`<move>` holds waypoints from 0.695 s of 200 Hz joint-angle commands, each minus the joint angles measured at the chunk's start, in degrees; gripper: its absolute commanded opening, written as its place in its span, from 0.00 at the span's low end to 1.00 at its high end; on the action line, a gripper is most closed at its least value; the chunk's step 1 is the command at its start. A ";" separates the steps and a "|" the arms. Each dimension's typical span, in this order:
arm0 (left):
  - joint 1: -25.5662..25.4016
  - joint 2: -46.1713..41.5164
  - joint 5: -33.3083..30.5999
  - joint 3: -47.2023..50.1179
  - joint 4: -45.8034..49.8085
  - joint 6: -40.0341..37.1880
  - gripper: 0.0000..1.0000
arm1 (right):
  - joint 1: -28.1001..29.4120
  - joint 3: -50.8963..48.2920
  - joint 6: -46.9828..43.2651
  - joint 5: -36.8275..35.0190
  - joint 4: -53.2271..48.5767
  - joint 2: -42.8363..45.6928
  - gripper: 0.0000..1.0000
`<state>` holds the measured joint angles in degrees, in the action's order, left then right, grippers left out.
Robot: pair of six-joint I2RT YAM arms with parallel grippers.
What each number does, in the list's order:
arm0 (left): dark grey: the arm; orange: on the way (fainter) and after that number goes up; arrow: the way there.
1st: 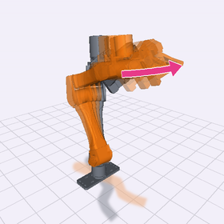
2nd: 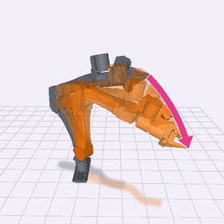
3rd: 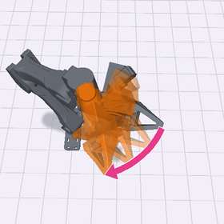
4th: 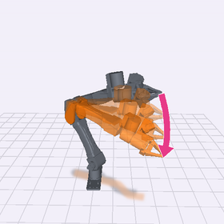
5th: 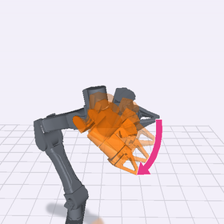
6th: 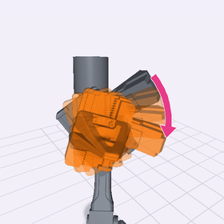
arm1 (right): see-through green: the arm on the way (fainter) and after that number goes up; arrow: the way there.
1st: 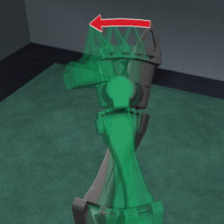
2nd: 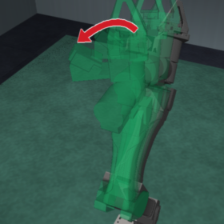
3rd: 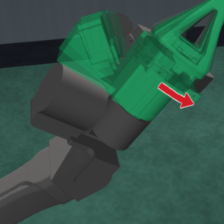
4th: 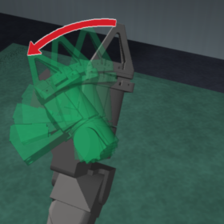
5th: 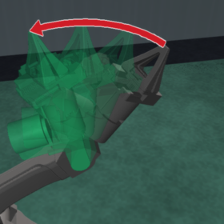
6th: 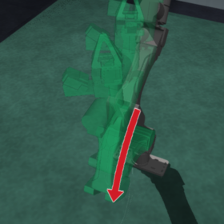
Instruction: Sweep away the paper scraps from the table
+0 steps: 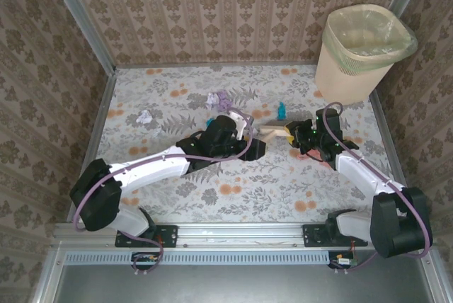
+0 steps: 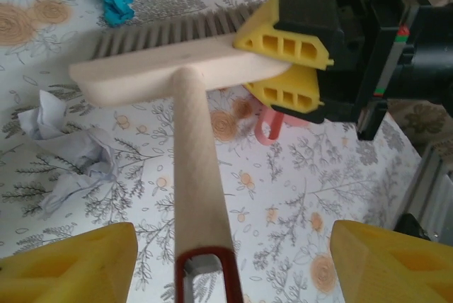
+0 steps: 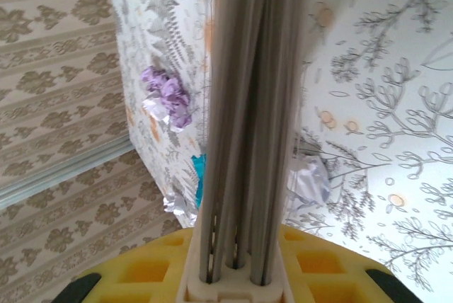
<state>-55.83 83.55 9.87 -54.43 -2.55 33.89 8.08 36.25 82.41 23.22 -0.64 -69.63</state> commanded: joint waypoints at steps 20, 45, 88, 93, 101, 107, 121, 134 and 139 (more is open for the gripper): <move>-0.59 2.29 -3.16 -2.57 2.00 6.63 0.67 | -0.41 1.37 5.97 0.10 -3.70 1.56 0.00; -0.73 1.71 -4.29 -1.00 1.25 9.60 0.68 | -0.77 0.84 6.89 -0.58 -3.52 2.95 0.00; -1.74 3.65 -0.90 -2.54 0.75 11.89 0.60 | -1.04 1.10 7.13 -1.25 -4.73 3.01 0.00; -2.08 3.98 -0.70 -2.86 0.79 11.94 0.59 | -1.04 1.06 7.08 -1.25 -4.71 2.92 0.00; -2.42 4.37 -0.56 -3.28 0.81 11.88 0.56 | -1.04 1.10 7.09 -1.38 -4.77 2.92 0.00; -2.60 4.43 -0.81 -3.51 1.10 11.90 0.54 | -1.09 1.06 6.98 -1.49 -4.93 3.00 0.00; -2.66 4.21 -1.77 -3.53 1.68 12.15 0.48 | -1.13 1.10 6.89 -1.73 -5.12 3.26 0.00; -2.62 3.99 -2.46 -3.53 1.95 12.14 0.46 | -1.14 0.93 6.73 -2.02 -5.22 3.52 0.00; -2.61 3.93 -2.69 -3.50 1.93 12.16 0.46 | -1.09 0.93 6.63 -2.04 -5.13 3.53 0.00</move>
<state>-58.22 87.64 8.08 -56.03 -1.72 45.32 7.31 36.25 87.02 22.50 -3.66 -67.44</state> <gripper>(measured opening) 0.463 0.260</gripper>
